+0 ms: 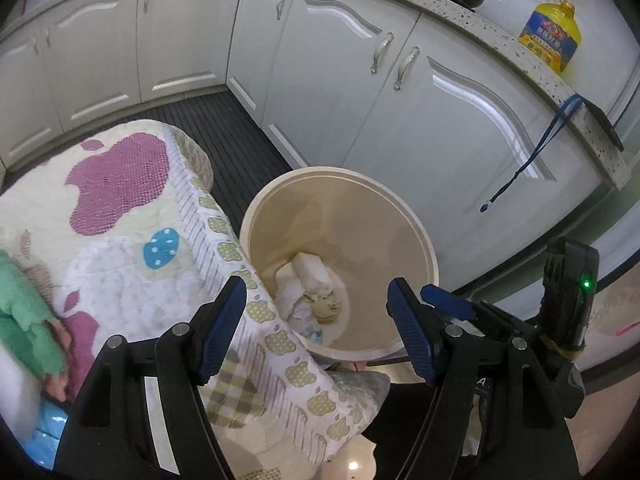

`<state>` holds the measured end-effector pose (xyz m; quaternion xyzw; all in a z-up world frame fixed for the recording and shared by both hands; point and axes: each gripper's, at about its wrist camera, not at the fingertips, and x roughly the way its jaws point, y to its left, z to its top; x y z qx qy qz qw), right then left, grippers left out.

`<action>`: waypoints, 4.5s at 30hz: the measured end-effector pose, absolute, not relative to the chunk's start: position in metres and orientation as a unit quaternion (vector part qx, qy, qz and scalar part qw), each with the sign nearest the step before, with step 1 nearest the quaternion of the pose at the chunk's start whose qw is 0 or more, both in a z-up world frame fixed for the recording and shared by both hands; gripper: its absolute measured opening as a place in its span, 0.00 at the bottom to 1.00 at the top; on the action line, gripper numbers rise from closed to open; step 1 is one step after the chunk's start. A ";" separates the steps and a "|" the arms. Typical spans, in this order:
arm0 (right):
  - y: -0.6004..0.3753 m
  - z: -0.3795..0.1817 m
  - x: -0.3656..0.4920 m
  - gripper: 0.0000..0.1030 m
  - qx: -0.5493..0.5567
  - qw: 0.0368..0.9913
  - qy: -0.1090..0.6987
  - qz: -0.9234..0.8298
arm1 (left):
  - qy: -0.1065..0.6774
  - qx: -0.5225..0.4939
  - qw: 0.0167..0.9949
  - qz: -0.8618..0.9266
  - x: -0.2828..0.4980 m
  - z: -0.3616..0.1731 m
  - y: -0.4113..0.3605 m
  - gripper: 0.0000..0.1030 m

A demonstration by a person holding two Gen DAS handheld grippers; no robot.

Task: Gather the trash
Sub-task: 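Open both tools to drop the sponge and plastic bag into the bin, then move both tools back over the table toward the remaining trash, then grasp the green-labelled wipes pack with the left tool while the right tool grasps the white sponge, then carry the wipes pack and white sponge in both tools over the beige bin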

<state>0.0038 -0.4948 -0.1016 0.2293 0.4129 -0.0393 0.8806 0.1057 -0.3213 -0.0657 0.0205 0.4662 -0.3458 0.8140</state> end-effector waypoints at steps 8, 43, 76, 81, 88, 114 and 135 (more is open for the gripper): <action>-0.481 -0.089 0.000 0.63 0.211 0.889 0.405 -0.042 | 0.446 0.019 0.830 -0.335 0.090 -0.053 -0.298 0.70; -0.351 -0.038 0.010 0.68 0.132 0.912 0.382 0.062 | 0.407 -0.038 0.884 -0.227 0.060 -0.029 -0.138 0.70; -0.217 -0.059 0.075 0.75 0.132 0.867 0.441 0.192 | 0.470 -0.094 0.869 -0.121 0.069 -0.094 0.052 0.70; -0.203 -0.069 0.086 0.75 0.131 0.859 0.457 0.191 | 0.480 -0.071 0.868 -0.109 0.089 -0.108 0.051 0.70; -0.198 -0.079 0.097 0.75 0.143 0.850 0.472 0.186 | 0.492 -0.057 0.861 -0.113 0.105 -0.126 0.051 0.70; -0.213 -0.033 0.047 0.46 0.105 0.884 0.392 0.232 | 0.423 -0.100 0.888 -0.150 0.060 -0.051 0.040 0.29; -0.265 -0.026 0.019 0.46 0.125 0.897 0.375 0.199 | 0.410 -0.048 0.886 -0.213 0.045 -0.031 -0.054 0.29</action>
